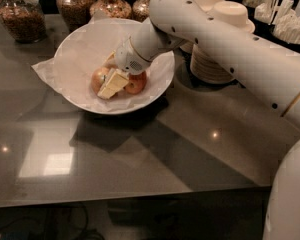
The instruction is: Pick apple from white bowl
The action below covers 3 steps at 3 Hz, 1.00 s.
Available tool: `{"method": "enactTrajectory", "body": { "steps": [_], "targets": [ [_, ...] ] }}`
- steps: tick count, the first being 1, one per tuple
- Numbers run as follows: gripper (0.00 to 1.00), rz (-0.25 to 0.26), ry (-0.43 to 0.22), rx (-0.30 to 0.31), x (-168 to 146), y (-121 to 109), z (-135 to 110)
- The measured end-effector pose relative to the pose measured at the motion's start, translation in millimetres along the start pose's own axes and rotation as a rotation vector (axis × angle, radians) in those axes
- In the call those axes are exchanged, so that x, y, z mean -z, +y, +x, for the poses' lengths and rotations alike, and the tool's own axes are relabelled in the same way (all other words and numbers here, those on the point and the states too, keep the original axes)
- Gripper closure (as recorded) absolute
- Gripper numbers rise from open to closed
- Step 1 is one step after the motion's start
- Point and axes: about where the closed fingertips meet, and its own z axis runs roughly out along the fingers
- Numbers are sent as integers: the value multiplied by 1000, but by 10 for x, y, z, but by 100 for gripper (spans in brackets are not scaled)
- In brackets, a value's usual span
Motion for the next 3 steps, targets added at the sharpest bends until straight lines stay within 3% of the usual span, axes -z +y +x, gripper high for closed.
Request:
{"method": "enactTrajectory", "body": {
  "steps": [1,2,3],
  "targets": [
    [100,26,-137,9,168,-41,-111],
    [100,87,-275,44,614,-65,-255],
    [100,133,-344,63,978,-61,-295]
  ]
}}
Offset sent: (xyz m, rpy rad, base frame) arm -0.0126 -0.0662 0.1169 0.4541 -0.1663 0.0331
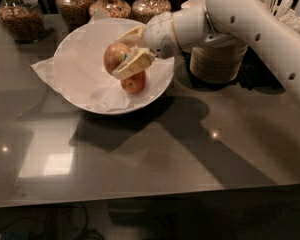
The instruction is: Pick apple from white bowl
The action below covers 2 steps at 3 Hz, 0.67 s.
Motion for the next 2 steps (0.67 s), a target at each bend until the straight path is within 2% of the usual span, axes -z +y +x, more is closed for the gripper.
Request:
{"method": "enactTrajectory", "body": {
  "steps": [1,2],
  "targets": [
    [100,35,-31,14,233,-2,-89],
    [100,85,-38,52,564,99,-274]
  ]
}}
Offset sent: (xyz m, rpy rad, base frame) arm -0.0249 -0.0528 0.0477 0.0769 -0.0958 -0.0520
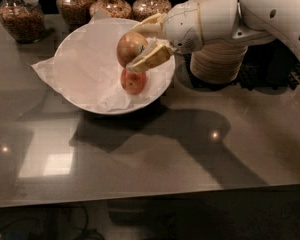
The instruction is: Pick apple from white bowl
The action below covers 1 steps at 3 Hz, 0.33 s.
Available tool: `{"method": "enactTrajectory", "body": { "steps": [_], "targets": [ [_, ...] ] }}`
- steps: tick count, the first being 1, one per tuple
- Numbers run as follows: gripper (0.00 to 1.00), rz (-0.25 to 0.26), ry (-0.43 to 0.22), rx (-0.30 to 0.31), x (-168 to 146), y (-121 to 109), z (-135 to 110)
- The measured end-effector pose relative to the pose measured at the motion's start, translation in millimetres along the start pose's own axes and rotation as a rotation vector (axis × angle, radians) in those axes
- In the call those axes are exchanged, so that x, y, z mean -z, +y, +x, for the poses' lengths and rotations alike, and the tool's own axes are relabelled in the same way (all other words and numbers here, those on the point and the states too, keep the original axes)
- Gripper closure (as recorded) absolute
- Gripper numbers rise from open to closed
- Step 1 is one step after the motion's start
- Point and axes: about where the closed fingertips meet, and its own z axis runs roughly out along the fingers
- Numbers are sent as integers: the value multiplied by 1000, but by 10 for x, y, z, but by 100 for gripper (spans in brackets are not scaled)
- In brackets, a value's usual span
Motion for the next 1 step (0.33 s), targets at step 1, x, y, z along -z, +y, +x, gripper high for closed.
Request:
{"method": "enactTrajectory", "body": {
  "steps": [1],
  "targets": [
    [100,1,1,0,6,0,-1]
  ]
}}
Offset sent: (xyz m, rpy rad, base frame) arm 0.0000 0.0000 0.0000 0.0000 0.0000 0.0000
